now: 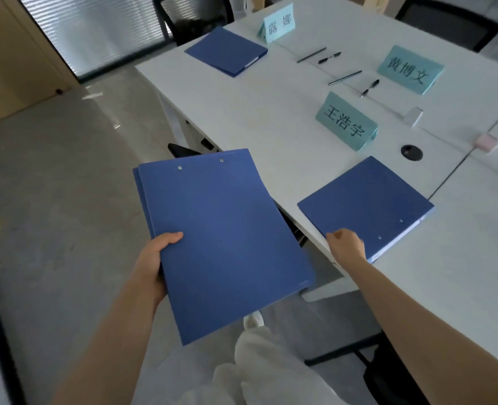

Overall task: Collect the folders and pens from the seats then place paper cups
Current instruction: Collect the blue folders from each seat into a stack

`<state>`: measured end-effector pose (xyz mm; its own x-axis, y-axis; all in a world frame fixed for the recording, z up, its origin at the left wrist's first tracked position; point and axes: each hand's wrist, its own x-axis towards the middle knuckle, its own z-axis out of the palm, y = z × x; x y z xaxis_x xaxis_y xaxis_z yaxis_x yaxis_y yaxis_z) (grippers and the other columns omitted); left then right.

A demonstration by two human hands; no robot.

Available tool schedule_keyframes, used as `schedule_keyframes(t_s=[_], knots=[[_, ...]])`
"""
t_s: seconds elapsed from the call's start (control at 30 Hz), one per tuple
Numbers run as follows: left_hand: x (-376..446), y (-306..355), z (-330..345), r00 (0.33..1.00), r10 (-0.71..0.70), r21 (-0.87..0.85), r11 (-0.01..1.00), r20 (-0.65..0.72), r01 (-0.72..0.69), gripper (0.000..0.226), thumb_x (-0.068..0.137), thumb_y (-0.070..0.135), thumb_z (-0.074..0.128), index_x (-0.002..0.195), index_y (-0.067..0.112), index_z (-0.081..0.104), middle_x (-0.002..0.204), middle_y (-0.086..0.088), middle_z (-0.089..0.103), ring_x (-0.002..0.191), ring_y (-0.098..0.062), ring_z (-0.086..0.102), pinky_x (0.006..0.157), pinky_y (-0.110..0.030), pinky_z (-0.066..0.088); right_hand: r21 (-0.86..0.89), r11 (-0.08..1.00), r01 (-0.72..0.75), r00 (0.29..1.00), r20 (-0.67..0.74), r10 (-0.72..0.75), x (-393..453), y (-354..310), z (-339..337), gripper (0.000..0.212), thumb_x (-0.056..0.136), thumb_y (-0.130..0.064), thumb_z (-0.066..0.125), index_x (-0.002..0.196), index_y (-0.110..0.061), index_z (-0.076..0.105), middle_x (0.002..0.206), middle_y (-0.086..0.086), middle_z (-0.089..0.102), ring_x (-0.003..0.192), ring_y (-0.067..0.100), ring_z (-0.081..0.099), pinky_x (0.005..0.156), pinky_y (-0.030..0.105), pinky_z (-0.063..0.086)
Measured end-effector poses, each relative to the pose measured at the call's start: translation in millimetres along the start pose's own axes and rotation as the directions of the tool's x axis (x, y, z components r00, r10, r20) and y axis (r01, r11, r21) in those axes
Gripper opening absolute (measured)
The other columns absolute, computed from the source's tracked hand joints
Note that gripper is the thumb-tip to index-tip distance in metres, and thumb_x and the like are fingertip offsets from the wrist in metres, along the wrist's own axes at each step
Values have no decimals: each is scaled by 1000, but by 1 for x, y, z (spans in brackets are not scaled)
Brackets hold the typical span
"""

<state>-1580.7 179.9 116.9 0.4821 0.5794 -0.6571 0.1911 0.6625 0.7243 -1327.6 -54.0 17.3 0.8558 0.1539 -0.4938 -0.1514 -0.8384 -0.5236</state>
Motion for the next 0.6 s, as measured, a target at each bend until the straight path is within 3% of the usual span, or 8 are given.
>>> schedule_keyframes(t_s=[0.07, 0.13, 0.23, 0.33, 0.43, 0.53, 0.6], knots=[[17, 8, 7, 1000, -21, -2, 1000, -17, 20, 20, 89, 18, 55, 105, 14, 66, 92, -5, 77, 74, -24, 74, 69, -40, 53, -139, 990, 15, 1000, 3, -15, 19, 1, 1, 19, 95, -21, 46, 98, -6, 59, 105, 16, 52, 99, 35, 52, 76, 37, 41], [31, 16, 12, 999, -31, -6, 1000, -24, 31, 21, 89, 18, 55, 106, 14, 66, 94, -6, 77, 76, -25, 74, 70, -41, 53, -277, 960, 31, 999, 19, -27, 33, 2, 3, 40, 98, -28, 47, 131, -6, 48, 135, 16, 40, 125, 36, 39, 87, 40, 41], [48, 22, 16, 998, -38, -2, 999, -41, 38, 21, 89, 18, 55, 106, 14, 66, 91, -5, 77, 75, -25, 74, 70, -41, 53, -425, 904, 45, 999, 30, -36, 44, 8, 12, 60, 98, -39, 46, 146, -8, 29, 154, 13, 24, 142, 32, 23, 104, 45, 40], [60, 29, 21, 997, -52, 11, 999, -58, 53, 19, 90, 17, 54, 105, 15, 65, 87, -4, 77, 77, -25, 72, 70, -41, 52, -475, 879, 46, 998, 59, -20, 49, 19, 23, 66, 98, -45, 44, 151, -11, 21, 161, 11, 9, 148, 29, 9, 116, 47, 28], [71, 37, 25, 996, -70, 33, 997, -63, 72, 25, 89, 18, 55, 111, 14, 65, 99, -7, 75, 87, -29, 69, 72, -42, 52, -472, 881, 37, 998, 67, -5, 42, 27, 33, 66, 99, -43, 42, 153, -13, 16, 163, 8, 3, 150, 27, 3, 119, 45, 20], [80, 43, 28, 997, -68, 59, 996, -47, 70, 28, 88, 19, 57, 115, 16, 65, 105, -6, 74, 91, -28, 69, 73, -43, 53, -464, 885, 24, 999, 34, -9, 29, 28, 43, 61, 99, -42, 43, 150, -13, 24, 161, 9, 10, 148, 27, 10, 118, 43, 22], [84, 46, 32, 998, -56, 76, 995, -35, 59, 24, 89, 18, 57, 111, 18, 66, 101, -3, 76, 89, -26, 70, 73, -43, 52, -425, 905, 6, 999, -29, -20, 20, 29, 47, 56, 97, -40, 49, 144, -13, 35, 154, 8, 27, 142, 28, 25, 114, 42, 28]])
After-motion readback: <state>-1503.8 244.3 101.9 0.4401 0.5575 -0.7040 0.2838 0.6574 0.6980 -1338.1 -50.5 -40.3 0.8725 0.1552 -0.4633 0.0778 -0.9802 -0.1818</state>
